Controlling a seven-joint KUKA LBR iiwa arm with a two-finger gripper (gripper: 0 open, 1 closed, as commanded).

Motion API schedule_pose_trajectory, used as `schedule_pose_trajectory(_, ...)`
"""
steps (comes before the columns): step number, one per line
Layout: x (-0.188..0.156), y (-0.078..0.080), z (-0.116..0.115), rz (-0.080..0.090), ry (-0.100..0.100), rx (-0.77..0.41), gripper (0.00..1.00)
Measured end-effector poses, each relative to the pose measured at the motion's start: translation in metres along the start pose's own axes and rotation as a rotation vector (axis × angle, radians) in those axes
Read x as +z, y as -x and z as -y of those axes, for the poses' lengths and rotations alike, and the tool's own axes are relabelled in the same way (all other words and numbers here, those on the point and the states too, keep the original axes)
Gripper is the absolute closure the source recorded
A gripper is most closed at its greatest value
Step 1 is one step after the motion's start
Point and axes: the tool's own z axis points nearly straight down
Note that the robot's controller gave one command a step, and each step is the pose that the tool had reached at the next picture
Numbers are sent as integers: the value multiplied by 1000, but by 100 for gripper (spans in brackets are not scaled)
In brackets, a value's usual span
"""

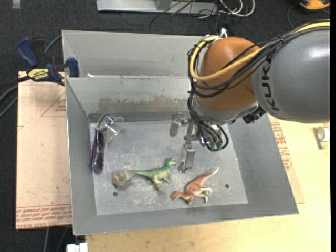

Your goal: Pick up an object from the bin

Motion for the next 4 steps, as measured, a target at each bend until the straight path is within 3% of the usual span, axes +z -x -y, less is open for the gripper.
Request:
schedule_pose_trajectory(1,-5,2,1,7,0,2,0)
schedule_pose_trajectory(2,101,-43,6,6,2,35,0)
schedule_pose_trajectory(3,114,-62,-19,7,2,17,100)
schedule_pose_trajectory(4,114,-62,-19,7,2,18,0)
